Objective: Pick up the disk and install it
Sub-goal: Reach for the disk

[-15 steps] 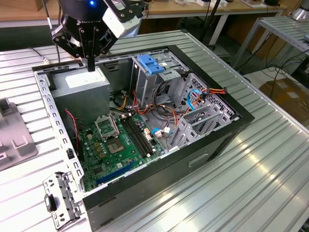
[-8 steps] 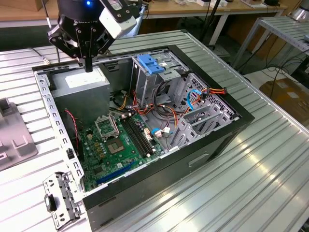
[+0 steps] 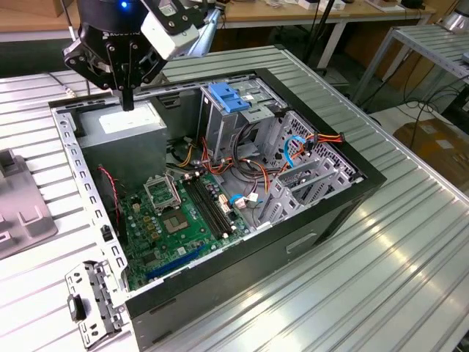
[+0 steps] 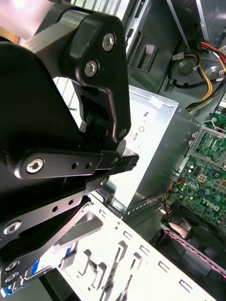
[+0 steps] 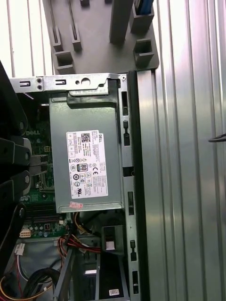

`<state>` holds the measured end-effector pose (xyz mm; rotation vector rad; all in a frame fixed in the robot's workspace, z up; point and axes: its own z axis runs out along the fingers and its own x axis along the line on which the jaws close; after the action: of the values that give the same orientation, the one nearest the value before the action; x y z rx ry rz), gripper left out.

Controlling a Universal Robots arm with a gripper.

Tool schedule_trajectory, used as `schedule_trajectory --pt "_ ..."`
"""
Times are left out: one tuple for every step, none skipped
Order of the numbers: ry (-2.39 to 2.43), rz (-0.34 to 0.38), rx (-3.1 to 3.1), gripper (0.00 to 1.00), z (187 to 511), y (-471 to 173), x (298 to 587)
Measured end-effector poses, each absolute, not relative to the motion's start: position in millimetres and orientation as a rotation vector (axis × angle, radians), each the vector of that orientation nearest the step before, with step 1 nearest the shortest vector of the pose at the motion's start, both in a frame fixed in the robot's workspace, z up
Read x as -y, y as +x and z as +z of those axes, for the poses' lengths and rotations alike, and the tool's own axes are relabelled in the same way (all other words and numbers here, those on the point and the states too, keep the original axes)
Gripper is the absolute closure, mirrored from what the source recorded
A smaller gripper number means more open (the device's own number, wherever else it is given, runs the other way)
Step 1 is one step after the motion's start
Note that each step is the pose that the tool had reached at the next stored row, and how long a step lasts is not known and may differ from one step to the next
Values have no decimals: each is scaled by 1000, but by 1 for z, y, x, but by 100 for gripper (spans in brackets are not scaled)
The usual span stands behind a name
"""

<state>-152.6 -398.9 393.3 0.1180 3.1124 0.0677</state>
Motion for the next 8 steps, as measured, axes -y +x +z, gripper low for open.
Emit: schedule_trajectory --pt "118 68 -3112 89 393 -154 399" --pt "118 68 -3112 89 393 -155 399" --pt "118 68 -3112 89 393 -156 399" --pt "118 68 -3112 89 393 -157 399" --pt "118 68 -3113 89 393 -158 399" --pt "118 68 -3112 89 393 -159 399" --pt "118 68 -3112 89 393 -161 399" --pt "118 68 -3112 89 393 -162 399"
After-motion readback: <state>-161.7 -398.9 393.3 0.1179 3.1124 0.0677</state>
